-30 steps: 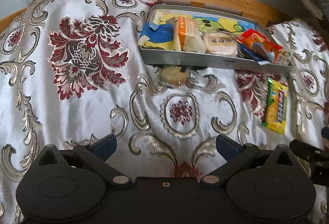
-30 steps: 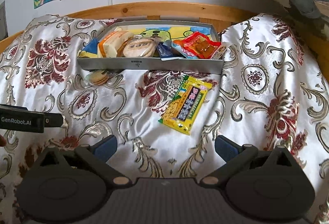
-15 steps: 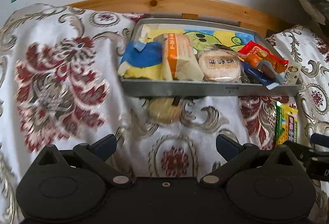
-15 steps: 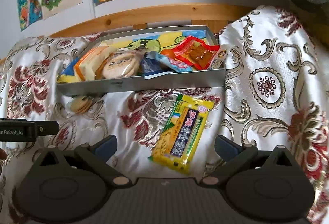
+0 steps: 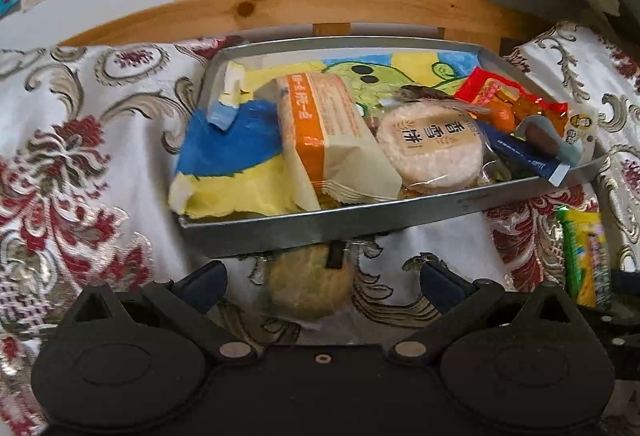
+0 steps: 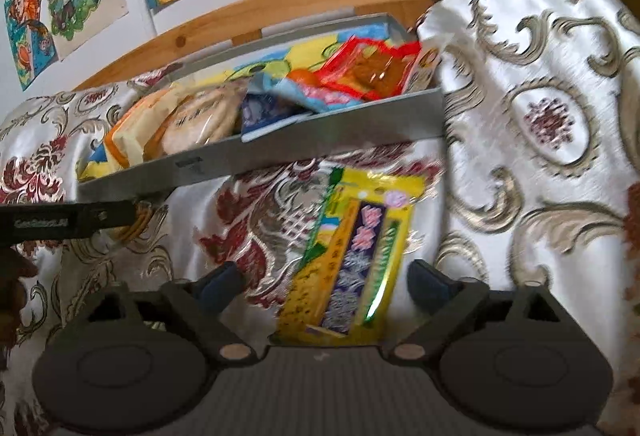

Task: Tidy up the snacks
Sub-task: 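Grasp the round wrapped biscuit with the left tool while the right tool grasps the yellow candy bar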

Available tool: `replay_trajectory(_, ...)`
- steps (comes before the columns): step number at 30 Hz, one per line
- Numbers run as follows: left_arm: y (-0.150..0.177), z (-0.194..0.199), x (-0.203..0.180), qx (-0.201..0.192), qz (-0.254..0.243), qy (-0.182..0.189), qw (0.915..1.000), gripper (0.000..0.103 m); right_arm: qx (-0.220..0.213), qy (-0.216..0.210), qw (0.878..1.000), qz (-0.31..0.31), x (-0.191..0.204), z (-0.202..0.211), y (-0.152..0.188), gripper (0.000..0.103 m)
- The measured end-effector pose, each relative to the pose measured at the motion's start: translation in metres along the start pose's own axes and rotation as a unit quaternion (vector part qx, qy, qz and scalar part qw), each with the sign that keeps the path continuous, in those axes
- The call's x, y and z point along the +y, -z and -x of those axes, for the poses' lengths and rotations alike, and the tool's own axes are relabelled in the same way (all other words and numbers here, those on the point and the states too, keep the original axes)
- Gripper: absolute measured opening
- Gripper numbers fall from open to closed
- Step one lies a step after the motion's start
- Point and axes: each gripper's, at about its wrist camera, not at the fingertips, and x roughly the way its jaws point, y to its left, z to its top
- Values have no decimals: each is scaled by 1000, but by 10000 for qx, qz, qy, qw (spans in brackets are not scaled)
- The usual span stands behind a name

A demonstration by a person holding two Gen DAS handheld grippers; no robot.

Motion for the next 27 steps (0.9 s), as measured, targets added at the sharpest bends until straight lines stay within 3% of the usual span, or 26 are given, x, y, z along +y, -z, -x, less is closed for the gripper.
replay_trajectory(3, 3, -4, -1, -15, -27, 86, 10000, 101, -54, -31, 9999, 128, 9, -3, 3, 84)
replay_trajectory(6, 4, -12, 0, 83, -39, -71, 9999, 98, -113, -114, 9996, 224, 16, -4, 5, 72)
replay_trajectory(9, 4, -18, 10, 143, 299, -165, 9993, 94, -134, -245, 9990, 357, 23, -5, 8, 58)
replay_trajectory(12, 3, -20, 12, 130, 334, -192, 9992, 92, -129, -313, 9985, 438, 28, -5, 11, 57)
replay_trajectory(20, 4, -21, 8, 141, 279, -278, 9991, 57, -114, -392, 9982, 447, 31, -5, 13, 55)
replay_trajectory(27, 8, -15, 2, 174, 280, -277, 9991, 51, -101, -375, 9982, 449, 32, -5, 14, 55)
